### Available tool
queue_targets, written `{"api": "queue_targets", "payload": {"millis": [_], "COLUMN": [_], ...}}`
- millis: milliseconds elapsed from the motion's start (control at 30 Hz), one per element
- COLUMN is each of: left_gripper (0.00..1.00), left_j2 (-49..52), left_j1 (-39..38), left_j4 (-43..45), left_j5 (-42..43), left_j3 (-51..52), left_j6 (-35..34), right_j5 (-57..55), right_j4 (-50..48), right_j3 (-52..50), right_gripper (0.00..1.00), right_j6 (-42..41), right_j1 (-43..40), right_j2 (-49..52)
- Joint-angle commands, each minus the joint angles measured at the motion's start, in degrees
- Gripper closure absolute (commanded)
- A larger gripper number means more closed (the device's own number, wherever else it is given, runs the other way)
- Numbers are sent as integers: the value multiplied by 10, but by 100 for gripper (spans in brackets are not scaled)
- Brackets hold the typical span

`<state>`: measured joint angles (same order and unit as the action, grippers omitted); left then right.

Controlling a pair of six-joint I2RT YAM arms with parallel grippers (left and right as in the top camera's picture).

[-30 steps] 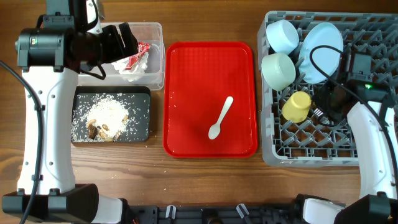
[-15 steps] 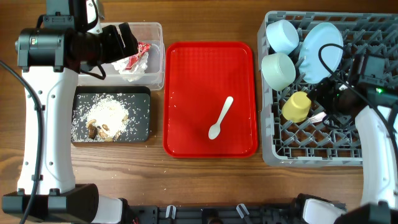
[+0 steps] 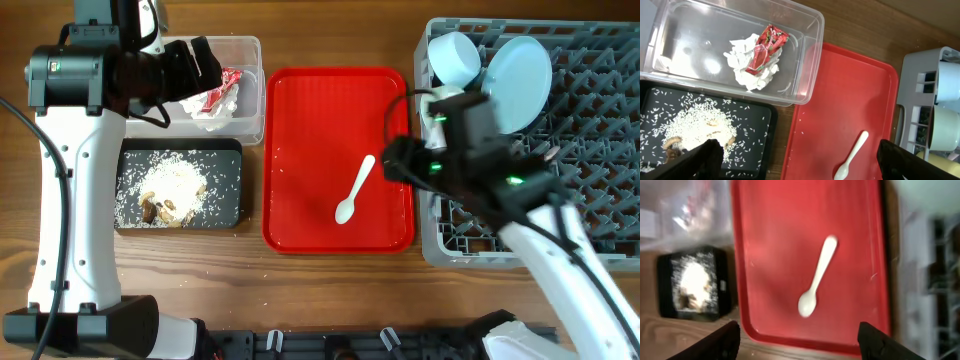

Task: Sort waste into correct bins and load items into the dishwasher rack
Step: 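Move the right gripper back and grasp the white spoon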

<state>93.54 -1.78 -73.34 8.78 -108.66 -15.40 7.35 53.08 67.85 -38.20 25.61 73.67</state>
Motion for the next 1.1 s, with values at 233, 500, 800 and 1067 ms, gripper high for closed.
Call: {"api": "queue_targets", "payload": {"millis": [233, 500, 800, 1067], "left_gripper": [0, 0, 0, 0], "left_j2": [0, 0, 0, 0], "left_j1": [3, 3, 3, 3], "left_j4": [0, 0, 0, 0], "left_j5": [-5, -5, -5, -5], "left_j3": [-4, -4, -4, -4], "left_j6": [-5, -5, -5, -5], "right_j5": [-54, -28, -17, -13], "right_j4": [-28, -42, -79, -82], "right_j3": [-9, -9, -9, -9], "right_gripper": [36, 51, 63, 63], "right_j6": [-177, -165, -142, -141], "right_j1": [112, 112, 112, 119], "right_j2": [232, 316, 322, 344]}}
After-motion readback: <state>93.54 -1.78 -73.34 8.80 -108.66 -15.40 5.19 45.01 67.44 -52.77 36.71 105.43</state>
